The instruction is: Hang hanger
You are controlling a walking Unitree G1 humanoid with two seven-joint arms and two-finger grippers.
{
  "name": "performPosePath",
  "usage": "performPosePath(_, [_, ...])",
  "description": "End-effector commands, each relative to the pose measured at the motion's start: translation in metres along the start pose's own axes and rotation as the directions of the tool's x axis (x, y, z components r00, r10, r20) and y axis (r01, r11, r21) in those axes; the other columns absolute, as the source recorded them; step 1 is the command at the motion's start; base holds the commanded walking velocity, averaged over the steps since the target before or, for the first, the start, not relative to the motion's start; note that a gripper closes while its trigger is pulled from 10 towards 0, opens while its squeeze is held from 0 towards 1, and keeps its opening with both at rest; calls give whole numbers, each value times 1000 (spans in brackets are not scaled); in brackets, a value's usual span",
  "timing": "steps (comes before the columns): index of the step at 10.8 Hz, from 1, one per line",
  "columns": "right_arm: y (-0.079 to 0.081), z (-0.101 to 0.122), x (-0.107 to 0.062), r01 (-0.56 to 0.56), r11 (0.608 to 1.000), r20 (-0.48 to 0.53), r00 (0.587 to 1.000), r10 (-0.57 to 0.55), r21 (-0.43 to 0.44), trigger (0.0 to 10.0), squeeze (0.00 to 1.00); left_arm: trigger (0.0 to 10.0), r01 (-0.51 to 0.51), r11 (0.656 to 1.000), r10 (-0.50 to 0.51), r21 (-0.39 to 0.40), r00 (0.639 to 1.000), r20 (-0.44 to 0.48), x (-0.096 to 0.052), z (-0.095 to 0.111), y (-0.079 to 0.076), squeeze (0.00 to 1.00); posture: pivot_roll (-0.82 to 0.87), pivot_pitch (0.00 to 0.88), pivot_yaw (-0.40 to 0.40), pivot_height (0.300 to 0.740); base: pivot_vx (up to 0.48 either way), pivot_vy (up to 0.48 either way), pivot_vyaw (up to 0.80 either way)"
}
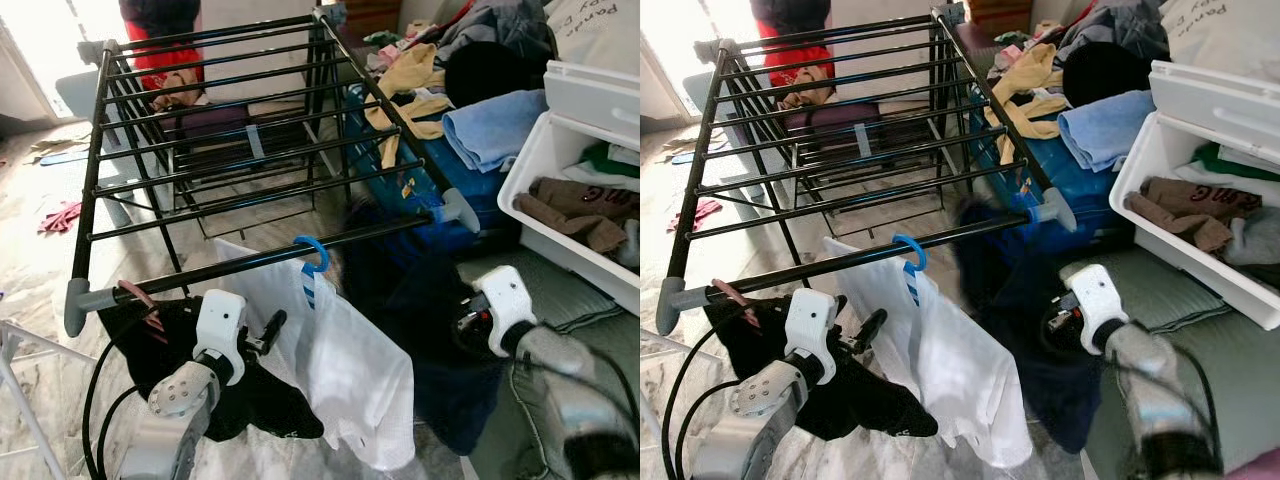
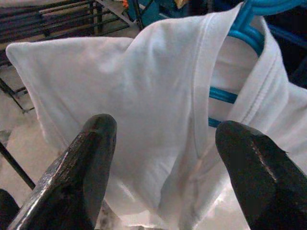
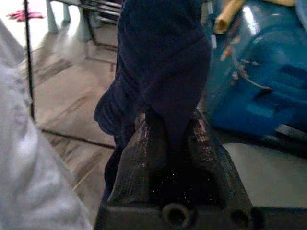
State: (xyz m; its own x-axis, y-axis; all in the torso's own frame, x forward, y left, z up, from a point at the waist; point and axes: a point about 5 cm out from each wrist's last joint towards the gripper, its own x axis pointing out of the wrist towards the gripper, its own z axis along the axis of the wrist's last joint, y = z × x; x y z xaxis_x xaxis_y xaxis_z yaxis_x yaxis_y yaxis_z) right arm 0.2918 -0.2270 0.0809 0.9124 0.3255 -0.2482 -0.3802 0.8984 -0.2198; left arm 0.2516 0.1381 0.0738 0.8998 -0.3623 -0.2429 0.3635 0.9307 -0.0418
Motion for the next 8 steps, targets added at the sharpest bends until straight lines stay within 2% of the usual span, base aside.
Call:
performPosePath(1, [-2, 15, -5, 70, 997, 77, 994, -71, 12, 0, 0, 10000, 3, 1000, -3, 8, 1000, -4, 0, -1, 1, 0, -156, 0, 51, 740, 0, 0, 0])
performPosePath(2, [4, 9, -13, 126, 990, 57, 990, -129, 55, 0, 0, 10000, 13, 1000, -13, 11, 1000, -4, 0, -2, -1, 0, -158, 0, 50, 740, 0, 0, 0])
performPosePath(3, [15, 0, -23, 143, 984, 16, 989, -146, 105, 10000, 0, 10000, 15, 1000, -15, 15, 1000, -5, -1, -2, -1, 0, -159, 0, 51, 740, 0, 0, 0])
performPosePath(4, [22, -2, -26, 139, 981, 3, 990, -140, 138, 10000, 0, 10000, -16, 999, 16, 42, 1000, -13, 0, -2, 2, 0, -161, 0, 53, 740, 0, 0, 0])
performPosePath(5, [38, -3, -26, 65, 987, -9, 998, -64, 149, 10000, 0, 10000, -46, 998, 46, 39, 999, -18, 2, -3, 5, 0, -173, 0, 66, 740, 0, 0, 0])
performPosePath(7, [48, 3, -21, 61, 989, -36, 998, -57, 132, 10000, 0, 10000, -27, 998, 28, 49, 1000, -10, 4, -2, 3, 0, -174, 0, 67, 740, 0, 0, 0])
performPosePath(8, [53, 3, -22, 46, 989, -49, 998, -39, 140, 10000, 0, 10000, -60, 997, 61, 53, 998, -12, 4, -2, 5, 0, -175, 0, 63, 740, 0, 0, 0])
